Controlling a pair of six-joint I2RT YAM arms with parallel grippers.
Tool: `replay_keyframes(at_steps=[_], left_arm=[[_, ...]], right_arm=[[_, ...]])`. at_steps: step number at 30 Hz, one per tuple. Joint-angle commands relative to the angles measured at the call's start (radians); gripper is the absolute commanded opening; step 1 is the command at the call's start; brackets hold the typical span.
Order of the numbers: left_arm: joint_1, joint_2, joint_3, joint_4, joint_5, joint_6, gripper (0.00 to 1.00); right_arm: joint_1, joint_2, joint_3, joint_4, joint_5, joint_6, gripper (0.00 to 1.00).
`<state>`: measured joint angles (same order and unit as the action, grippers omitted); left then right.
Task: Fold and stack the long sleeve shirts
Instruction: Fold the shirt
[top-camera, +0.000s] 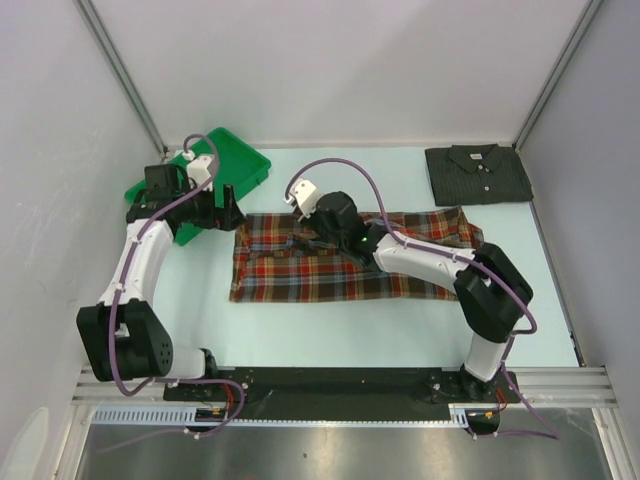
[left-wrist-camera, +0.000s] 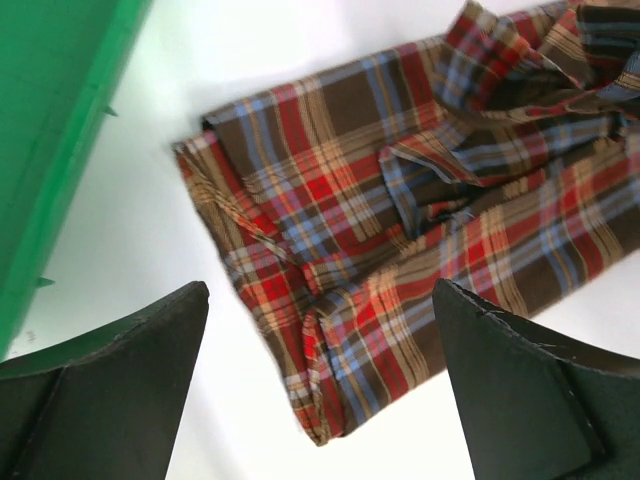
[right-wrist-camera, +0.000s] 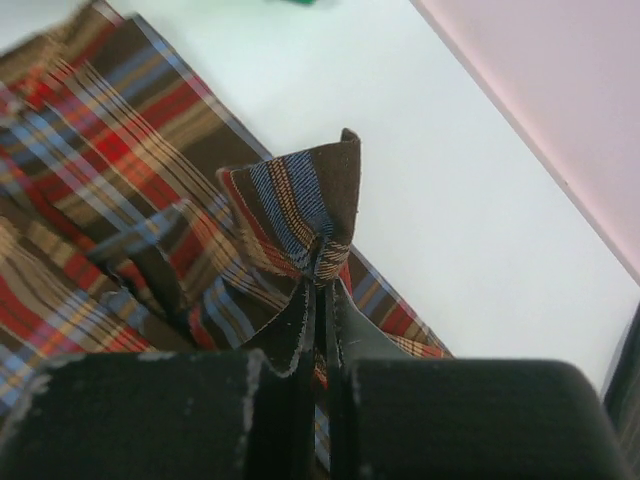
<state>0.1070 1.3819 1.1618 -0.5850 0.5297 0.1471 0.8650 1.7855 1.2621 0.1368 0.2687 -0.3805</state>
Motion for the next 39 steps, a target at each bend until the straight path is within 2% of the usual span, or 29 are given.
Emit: replay_keyframes(at_steps=[1,3,4,5,6,7,9,10,11,15,19,20,25,29,36,39], left_arm=[[0.002,-0.046,-0.036,0.027,0.079,-0.003,0.99],[0.002,-0.043,-0.042,0.025,0.079,0.002,0.99],[0.002,-0.043,-0.047,0.022,0.081,0.014,0.99],[0.002,-0.041,-0.048,0.021,0.085,0.022,0.99],[0.000,-0.040,-0.054,0.016,0.085,0.037,0.99],[0.002,-0.038,-0.057,0.014,0.084,0.042,1.00],[0.002,-0.027,-0.063,0.005,0.098,0.049,0.99],[0.002,-0.026,-0.071,0.001,0.108,0.051,0.99],[0.000,-0.021,-0.076,-0.002,0.125,0.048,0.99],[-0.021,-0.001,-0.108,-0.006,0.226,0.000,0.91],[-0.098,0.011,-0.171,0.028,0.263,-0.052,0.84],[-0.151,0.012,-0.183,0.057,0.266,-0.066,0.83],[-0.254,0.055,-0.251,0.148,0.192,-0.181,0.68],[-0.288,0.135,-0.261,0.198,0.178,-0.247,0.60],[-0.337,0.224,-0.255,0.255,0.122,-0.314,0.59],[-0.343,0.232,-0.258,0.270,0.055,-0.362,0.64]], right_arm=[[0.019,-0.081,-0.032,0.054,-0.040,0.045,0.00],[0.019,-0.086,-0.061,-0.036,-0.221,-0.024,0.00],[0.020,-0.081,-0.059,-0.078,-0.290,-0.038,0.04],[0.019,-0.077,-0.053,-0.126,-0.442,-0.066,0.15],[0.017,-0.061,-0.032,-0.232,-0.517,-0.104,0.23],[0.012,-0.054,-0.011,-0.280,-0.621,-0.110,0.46],[-0.023,-0.031,0.069,-0.438,-0.719,-0.156,0.65],[-0.038,-0.029,0.091,-0.485,-0.796,-0.170,0.87],[-0.069,-0.032,0.108,-0.523,-0.818,-0.175,0.91],[-0.178,-0.087,0.160,-0.713,-0.888,-0.212,0.95],[-0.312,-0.124,0.114,-0.830,-0.867,-0.251,0.86],[-0.345,-0.126,0.103,-0.860,-0.864,-0.244,0.83],[-0.559,-0.130,0.069,-0.950,-0.875,-0.198,0.75],[-0.668,-0.150,0.034,-0.997,-0.867,-0.204,0.74],[-0.790,-0.190,-0.019,-1.019,-0.810,-0.219,0.75],[-0.846,-0.189,-0.027,-1.040,-0.787,-0.225,0.75]])
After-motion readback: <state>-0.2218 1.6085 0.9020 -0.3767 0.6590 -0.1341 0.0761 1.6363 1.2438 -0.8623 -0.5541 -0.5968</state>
